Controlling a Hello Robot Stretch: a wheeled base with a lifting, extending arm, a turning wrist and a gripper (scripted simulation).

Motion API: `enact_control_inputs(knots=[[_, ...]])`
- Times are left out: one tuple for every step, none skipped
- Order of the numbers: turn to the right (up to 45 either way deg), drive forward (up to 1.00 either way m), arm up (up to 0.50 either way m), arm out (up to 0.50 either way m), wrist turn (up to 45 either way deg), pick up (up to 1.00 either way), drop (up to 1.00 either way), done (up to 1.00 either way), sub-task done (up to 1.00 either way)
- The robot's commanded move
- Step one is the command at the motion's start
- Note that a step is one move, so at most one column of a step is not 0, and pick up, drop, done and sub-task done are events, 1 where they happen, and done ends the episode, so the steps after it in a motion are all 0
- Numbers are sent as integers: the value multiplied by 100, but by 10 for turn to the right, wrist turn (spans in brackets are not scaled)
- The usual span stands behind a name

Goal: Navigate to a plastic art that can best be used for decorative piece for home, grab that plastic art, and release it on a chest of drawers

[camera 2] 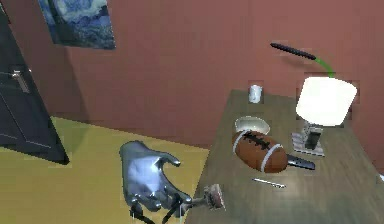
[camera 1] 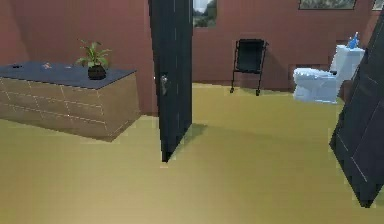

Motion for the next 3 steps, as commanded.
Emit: enact_control_inputs(knots=[[-450,0,0,0,0,0,0,0,0],[-270,0,0,0,0,0,0,0,0],[0,15,0,0,0,0,0,0,0]])
